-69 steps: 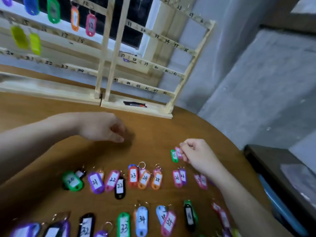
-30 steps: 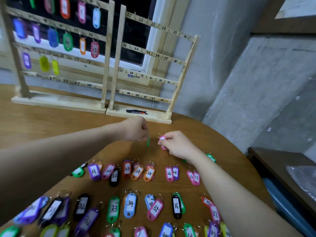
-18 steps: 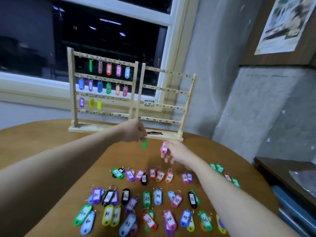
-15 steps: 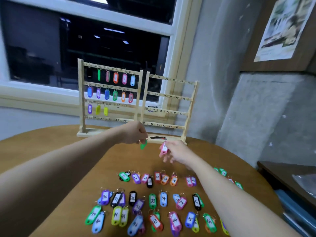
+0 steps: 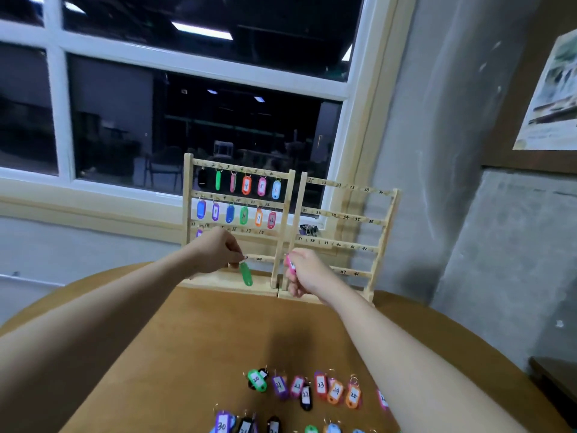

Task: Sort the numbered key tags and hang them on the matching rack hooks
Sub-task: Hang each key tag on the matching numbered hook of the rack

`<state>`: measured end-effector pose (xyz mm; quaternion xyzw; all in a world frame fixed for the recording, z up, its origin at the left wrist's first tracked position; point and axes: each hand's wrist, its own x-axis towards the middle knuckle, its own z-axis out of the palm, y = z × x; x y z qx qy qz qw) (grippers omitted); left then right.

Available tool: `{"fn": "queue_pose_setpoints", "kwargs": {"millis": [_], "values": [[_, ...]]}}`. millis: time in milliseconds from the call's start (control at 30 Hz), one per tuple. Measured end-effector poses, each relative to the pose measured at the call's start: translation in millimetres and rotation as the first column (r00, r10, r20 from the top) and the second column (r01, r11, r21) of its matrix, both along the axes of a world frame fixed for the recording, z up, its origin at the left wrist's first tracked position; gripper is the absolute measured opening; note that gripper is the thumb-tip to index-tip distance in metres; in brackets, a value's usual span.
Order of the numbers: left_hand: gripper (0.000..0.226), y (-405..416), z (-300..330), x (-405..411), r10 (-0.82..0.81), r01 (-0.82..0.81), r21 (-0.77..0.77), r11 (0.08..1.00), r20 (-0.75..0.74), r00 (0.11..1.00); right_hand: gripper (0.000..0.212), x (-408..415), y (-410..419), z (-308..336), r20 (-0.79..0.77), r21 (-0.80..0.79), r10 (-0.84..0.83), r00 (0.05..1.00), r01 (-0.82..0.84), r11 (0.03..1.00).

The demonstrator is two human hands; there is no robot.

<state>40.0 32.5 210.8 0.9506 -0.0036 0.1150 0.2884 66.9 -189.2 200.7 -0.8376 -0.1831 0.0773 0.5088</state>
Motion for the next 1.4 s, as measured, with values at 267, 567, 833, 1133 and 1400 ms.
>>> {"fn": "queue_pose_setpoints", "kwargs": {"millis": [267, 567, 833, 1133, 1400], "values": [[0.012, 32.9, 4.7, 53.9, 0.186, -0.162, -0.188, 0.969, 0.117, 0.976, 0.031, 67.9, 53.0, 0.4, 0.088, 0.010, 0.075, 0.993, -0.076, 0.997], [0.017, 65.0, -9.8, 128.6, 0.206, -0.200, -0.086, 0.976, 0.065, 0.976, 0.032, 145.8, 117.6, -29.0, 0.119, 0.155, 0.032, 0.992, -0.050, 0.987], [0.017, 80.9, -14.4, 147.6, 0.097, -0.096, -0.009, 0.995, 0.078, 0.992, 0.034, 183.4, 156.5, -61.0, 0.121, 0.175, -0.099, 0.988, 0.077, 0.982], [0.010, 73.2, -28.1, 167.5, 0.122, -0.112, -0.089, 0.990, 0.110, 0.986, 0.035, 184.8, 154.4, -74.8, 0.174, 0.086, -0.058, 0.983, 0.044, 0.995], [0.013, 59.3, -38.8, 178.7, 0.231, -0.196, -0.228, 0.954, 0.138, 0.963, 0.029, 186.8, 147.7, -81.6, 0.067, 0.058, 0.012, 0.998, -0.016, 0.998]]}}
